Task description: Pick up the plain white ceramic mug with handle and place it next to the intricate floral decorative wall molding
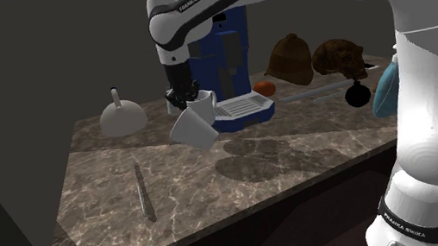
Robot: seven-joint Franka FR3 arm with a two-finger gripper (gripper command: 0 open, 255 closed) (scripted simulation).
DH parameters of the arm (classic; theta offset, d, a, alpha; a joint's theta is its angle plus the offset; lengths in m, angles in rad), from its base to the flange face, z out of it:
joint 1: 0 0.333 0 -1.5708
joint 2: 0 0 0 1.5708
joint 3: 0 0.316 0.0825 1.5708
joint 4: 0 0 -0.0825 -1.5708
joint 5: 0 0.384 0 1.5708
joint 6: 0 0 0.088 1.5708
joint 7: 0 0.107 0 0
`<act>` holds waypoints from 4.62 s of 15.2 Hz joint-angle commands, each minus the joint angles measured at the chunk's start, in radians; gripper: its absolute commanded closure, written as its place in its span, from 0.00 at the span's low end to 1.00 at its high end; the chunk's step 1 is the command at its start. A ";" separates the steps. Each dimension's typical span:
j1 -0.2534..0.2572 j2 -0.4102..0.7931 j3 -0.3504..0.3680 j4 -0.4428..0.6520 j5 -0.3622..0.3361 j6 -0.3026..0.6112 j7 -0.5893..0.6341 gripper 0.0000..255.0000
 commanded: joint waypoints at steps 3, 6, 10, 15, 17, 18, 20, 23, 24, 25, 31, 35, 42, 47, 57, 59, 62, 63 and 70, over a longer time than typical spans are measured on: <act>0.000 -0.011 0.001 0.039 0.003 -0.049 -0.003 1.00; 0.000 -0.018 0.002 0.071 0.005 -0.087 -0.004 1.00; 0.001 -0.023 0.003 0.117 0.007 -0.139 -0.006 1.00; 0.003 -0.024 0.004 0.182 0.008 -0.206 -0.008 1.00; -0.012 -0.050 -0.003 0.157 0.014 -0.205 -0.029 1.00; -0.027 -0.075 -0.010 0.124 0.019 -0.196 -0.050 1.00; -0.055 -0.122 -0.026 0.063 0.029 -0.180 -0.093 1.00; -0.094 -0.185 -0.053 -0.017 0.039 -0.160 -0.160 1.00; -0.106 -0.204 -0.063 -0.041 0.042 -0.155 -0.183 1.00; -0.118 -0.222 -0.074 -0.063 0.044 -0.150 -0.205 1.00; -0.188 -0.309 -0.141 -0.168 0.046 -0.128 -0.342 1.00; -0.232 -0.348 -0.190 -0.214 0.040 -0.118 -0.435 1.00; -0.309 -0.380 -0.282 -0.250 0.022 -0.108 -0.598 1.00; -0.365 -0.372 -0.349 -0.241 0.010 -0.103 -0.716 1.00; -0.419 -0.334 -0.413 -0.265 0.005 -0.035 -0.831 1.00; -0.419 -0.329 -0.414 -0.287 0.005 -0.009 -0.830 1.00; -0.420 -0.321 -0.415 -0.318 0.006 0.031 -0.829 1.00; -0.420 -0.318 -0.415 -0.328 0.006 0.044 -0.829 1.00; -0.421 -0.289 -0.417 -0.392 0.009 0.136 -0.828 1.00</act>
